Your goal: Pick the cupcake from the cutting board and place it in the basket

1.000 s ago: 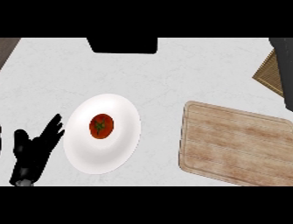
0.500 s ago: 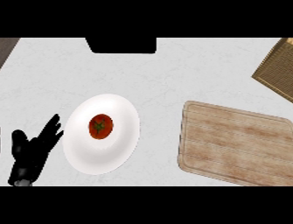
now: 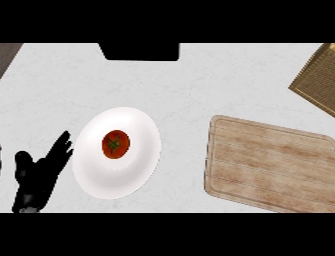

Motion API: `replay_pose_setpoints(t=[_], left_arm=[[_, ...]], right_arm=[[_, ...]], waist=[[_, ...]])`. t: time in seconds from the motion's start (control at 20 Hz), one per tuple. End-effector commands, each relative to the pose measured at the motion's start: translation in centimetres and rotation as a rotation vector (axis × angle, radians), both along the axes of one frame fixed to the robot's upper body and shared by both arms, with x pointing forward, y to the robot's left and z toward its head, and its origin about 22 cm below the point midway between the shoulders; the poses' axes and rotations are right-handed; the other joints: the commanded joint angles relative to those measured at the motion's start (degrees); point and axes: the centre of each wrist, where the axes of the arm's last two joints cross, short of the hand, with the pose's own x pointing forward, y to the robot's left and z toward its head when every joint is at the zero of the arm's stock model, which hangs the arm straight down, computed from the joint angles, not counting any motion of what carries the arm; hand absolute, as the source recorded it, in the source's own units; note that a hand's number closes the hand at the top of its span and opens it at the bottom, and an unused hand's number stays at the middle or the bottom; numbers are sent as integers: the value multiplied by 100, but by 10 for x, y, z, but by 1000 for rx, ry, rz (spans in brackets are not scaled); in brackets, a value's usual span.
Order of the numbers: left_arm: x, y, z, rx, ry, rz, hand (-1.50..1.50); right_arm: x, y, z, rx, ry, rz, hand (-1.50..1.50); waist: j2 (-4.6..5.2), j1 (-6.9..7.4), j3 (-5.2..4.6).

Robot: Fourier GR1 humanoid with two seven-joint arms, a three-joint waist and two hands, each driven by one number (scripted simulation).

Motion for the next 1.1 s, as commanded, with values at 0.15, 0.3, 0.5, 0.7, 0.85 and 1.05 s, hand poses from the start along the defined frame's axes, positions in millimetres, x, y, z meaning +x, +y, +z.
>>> replay_pose_setpoints(t=[0.15, 0.3, 0.5, 0.7, 0.85, 1.05], left_arm=[[-3, 5, -28, -6, 148, 18, 0], [-23, -8, -29, -8, 140, 14, 0], [-8, -3, -19, -18, 133, 10, 0], [-6, -1, -22, -1, 137, 35, 0], [-10, 12, -20, -9, 143, 23, 0], [-16, 0, -30, -8, 143, 27, 0]], right_arm=[[-9, -39, -39, 149, -163, -22, 150], [-13, -53, -62, 162, -142, -22, 150], [-15, -63, -69, 152, -153, 0, 150], [-25, -85, -97, 89, 7, -158, 150], [-35, -103, -105, 52, 90, -158, 150], [-35, -102, -114, 3, 142, -100, -150]], waist=[[92, -64, -52], [48, -13, -51], [57, 10, -54], [63, -56, -75], [54, -33, -67], [52, -1, -61]])
